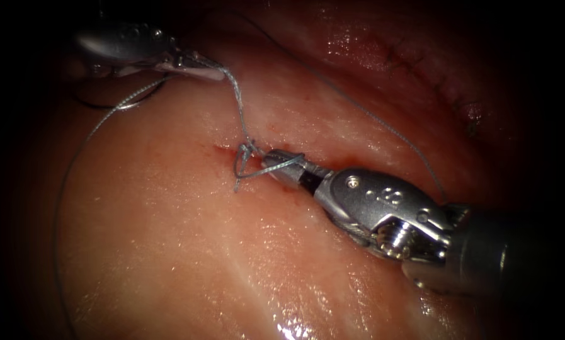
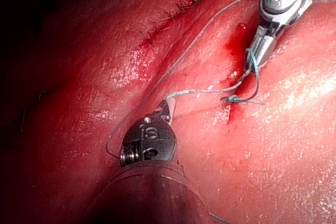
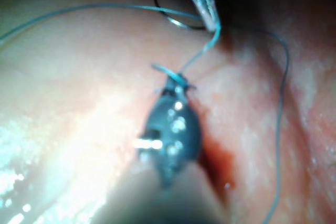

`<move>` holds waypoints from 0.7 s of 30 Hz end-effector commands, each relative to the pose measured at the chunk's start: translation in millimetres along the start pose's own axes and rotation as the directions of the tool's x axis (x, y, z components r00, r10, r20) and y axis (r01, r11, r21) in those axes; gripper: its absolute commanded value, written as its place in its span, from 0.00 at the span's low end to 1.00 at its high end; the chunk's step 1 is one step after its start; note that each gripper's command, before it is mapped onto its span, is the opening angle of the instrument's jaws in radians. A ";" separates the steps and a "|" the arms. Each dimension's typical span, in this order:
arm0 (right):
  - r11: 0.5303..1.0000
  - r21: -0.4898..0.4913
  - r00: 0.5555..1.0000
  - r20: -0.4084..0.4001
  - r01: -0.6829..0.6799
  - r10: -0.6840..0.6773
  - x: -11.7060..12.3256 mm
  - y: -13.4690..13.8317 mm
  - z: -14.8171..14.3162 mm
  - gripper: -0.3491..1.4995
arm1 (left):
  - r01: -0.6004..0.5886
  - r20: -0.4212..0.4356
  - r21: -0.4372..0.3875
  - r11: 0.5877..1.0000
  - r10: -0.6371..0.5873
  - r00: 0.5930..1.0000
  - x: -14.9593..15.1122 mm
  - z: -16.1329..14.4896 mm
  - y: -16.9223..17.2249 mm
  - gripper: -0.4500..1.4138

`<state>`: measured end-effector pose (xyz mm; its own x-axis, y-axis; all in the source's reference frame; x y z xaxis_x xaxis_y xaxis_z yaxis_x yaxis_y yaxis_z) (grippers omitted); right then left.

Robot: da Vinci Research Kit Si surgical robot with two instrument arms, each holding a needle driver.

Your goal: Wound Closure

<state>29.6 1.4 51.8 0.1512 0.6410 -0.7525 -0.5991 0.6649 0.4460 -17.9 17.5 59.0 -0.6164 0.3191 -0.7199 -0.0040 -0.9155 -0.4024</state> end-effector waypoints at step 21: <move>0.993 0.111 0.999 0.026 0.041 -0.044 -4.6 -4.3 1.2 0.00 | 0.097 -0.006 0.115 0.989 -0.097 0.995 2.0 3.7 -15.6 0.00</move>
<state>31.7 -3.4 53.4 0.2004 0.6182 -0.7600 -0.5001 0.7316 0.4633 -21.8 31.9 65.5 -0.6074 0.4077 -0.6818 -0.1576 -0.9031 -0.3996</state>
